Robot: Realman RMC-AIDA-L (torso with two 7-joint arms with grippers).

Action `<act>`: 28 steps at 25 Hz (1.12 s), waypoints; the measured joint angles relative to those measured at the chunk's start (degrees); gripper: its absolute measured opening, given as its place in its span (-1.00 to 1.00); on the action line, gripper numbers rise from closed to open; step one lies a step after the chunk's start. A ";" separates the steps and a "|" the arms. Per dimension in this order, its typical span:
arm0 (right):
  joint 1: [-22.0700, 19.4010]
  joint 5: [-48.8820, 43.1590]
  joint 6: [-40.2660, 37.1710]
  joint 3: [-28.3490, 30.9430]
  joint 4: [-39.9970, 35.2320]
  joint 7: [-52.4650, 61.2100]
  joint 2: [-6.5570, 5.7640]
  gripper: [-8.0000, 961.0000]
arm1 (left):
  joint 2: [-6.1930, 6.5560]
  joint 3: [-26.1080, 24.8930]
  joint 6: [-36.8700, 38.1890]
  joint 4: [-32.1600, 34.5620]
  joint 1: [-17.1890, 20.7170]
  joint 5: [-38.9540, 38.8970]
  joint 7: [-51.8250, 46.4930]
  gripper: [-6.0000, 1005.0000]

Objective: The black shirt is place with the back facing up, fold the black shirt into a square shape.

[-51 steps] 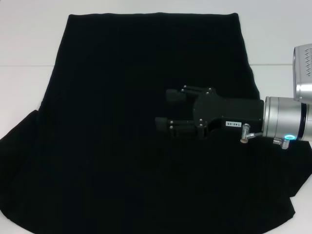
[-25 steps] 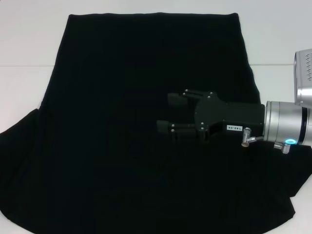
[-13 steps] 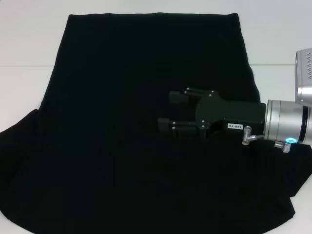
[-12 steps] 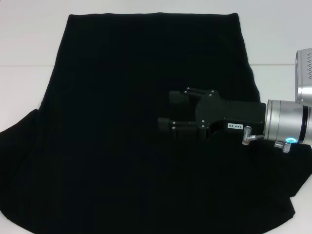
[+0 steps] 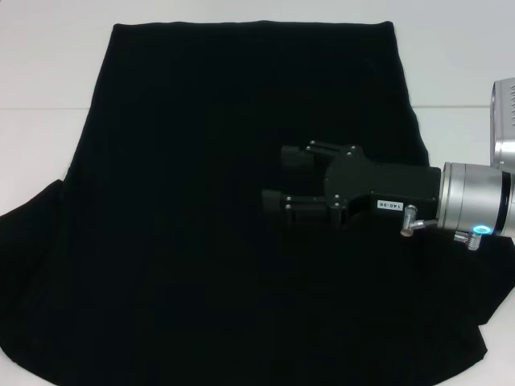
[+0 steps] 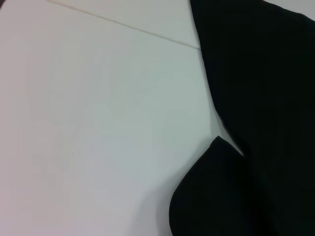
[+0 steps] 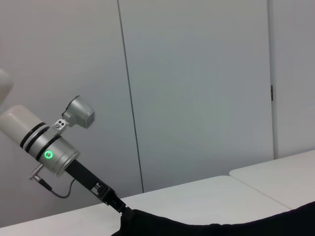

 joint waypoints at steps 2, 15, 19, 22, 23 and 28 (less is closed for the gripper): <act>-0.01 0.01 0.00 0.00 0.00 0.00 0.00 0.78 | 0.00 0.00 0.01 0.05 0.07 0.04 -0.07 -0.99; -0.02 0.13 0.17 0.00 0.00 0.00 0.00 0.78 | 0.10 0.00 0.02 0.93 0.13 0.74 -2.20 -0.99; -0.02 0.55 0.19 0.00 0.00 0.00 0.00 0.78 | 0.11 0.00 -0.12 1.13 0.13 0.75 -2.34 -0.99; -0.02 0.56 0.20 0.00 0.00 0.00 0.00 0.78 | 0.11 0.00 -0.27 1.55 0.13 1.23 -2.90 -0.99; -0.02 0.56 0.20 0.00 0.00 0.00 0.00 0.78 | 0.11 0.01 -0.33 1.66 0.12 1.43 -3.08 -0.99; -0.02 0.56 0.20 0.00 0.00 0.00 0.00 0.78 | 0.07 -0.06 -0.57 2.29 0.36 1.79 -3.45 -0.99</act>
